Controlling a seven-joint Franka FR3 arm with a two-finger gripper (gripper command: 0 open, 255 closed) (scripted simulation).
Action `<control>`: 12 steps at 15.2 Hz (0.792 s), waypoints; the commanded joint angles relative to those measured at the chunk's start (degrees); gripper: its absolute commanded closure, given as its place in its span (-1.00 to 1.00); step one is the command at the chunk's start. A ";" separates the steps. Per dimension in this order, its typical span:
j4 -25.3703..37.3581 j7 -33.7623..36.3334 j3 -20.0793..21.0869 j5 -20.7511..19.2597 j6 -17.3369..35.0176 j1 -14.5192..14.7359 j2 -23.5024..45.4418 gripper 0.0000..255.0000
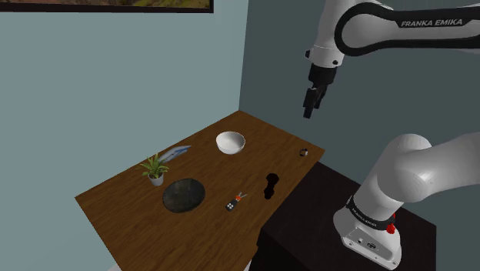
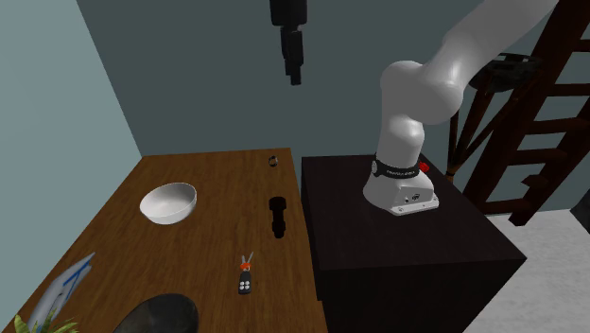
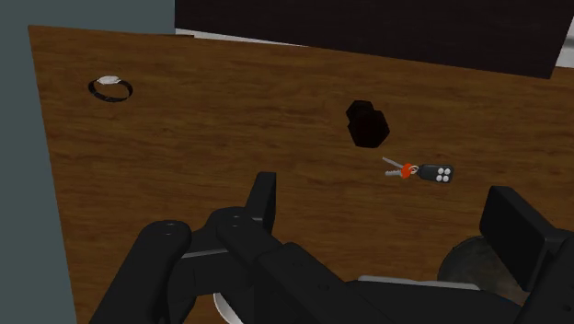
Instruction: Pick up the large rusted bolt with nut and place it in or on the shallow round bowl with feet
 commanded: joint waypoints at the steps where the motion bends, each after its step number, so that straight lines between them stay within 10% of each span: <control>1: -3.62 0.65 0.36 0.30 4.25 0.17 0.29 -1.00; 12: -18.16 4.09 2.48 2.11 31.46 1.57 11.83 -1.00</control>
